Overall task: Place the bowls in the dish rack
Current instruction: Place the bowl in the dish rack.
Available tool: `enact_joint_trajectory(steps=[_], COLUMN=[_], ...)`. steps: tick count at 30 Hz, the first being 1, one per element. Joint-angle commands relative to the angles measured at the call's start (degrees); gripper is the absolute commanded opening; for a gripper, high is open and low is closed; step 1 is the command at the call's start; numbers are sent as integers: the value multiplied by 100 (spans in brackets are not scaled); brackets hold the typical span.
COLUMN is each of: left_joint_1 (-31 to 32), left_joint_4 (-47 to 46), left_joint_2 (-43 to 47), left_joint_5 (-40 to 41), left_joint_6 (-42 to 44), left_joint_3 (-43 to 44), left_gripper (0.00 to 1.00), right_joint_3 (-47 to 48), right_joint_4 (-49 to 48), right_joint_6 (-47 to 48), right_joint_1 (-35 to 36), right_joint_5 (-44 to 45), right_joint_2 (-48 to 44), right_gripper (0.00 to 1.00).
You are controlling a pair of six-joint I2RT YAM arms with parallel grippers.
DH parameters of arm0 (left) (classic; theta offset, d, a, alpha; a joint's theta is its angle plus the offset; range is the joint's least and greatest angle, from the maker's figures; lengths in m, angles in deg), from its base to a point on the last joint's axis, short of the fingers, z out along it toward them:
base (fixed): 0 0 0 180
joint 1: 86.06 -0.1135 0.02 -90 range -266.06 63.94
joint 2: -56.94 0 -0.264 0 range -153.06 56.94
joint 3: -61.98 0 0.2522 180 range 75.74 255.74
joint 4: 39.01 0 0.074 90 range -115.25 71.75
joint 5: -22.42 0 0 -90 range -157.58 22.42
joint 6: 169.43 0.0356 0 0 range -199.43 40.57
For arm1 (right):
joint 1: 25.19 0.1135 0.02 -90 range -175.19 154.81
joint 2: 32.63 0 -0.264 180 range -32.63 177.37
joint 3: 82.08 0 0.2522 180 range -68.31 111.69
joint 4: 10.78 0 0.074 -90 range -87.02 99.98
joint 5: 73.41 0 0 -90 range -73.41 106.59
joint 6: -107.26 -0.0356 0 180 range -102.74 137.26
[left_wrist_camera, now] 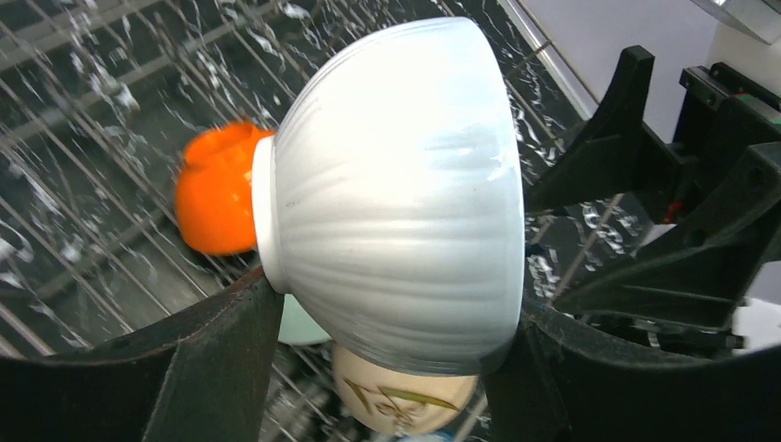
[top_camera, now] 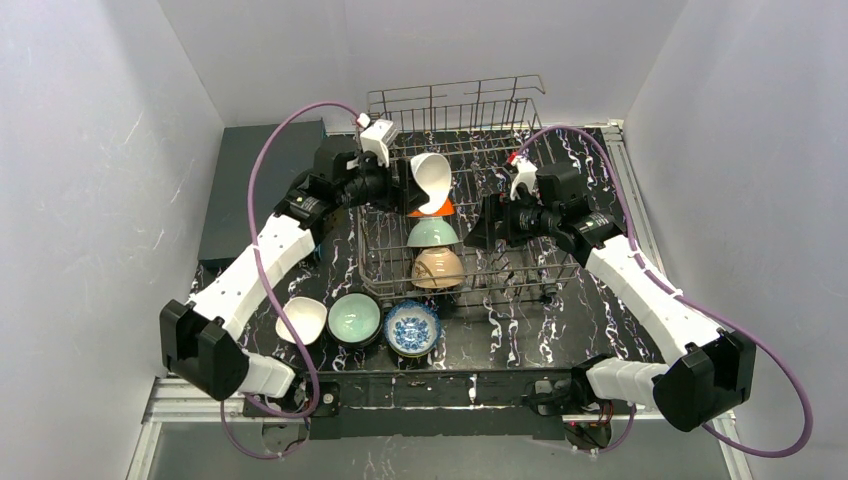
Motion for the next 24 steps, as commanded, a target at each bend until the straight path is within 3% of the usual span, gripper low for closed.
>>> enact_joint_trajectory(steps=[1, 13, 24], left_joint_1=[-63, -107, -107], left_joint_4=[-450, 715, 1274], left_joint_2=[-94, -1358, -2357], left_joint_5=[-151, 2, 550], left_joint_6=[1467, 4299, 5574], left_joint_3=[611, 2143, 3129], left_gripper=[0, 0, 0], right_joint_3=[141, 185, 208], right_joint_4=[58, 241, 343], right_joint_6=[124, 230, 305], right_joint_1=[-44, -63, -83], right_joint_5=[114, 193, 220], right_joint_2=[-141, -101, 7], right_gripper=[99, 99, 99])
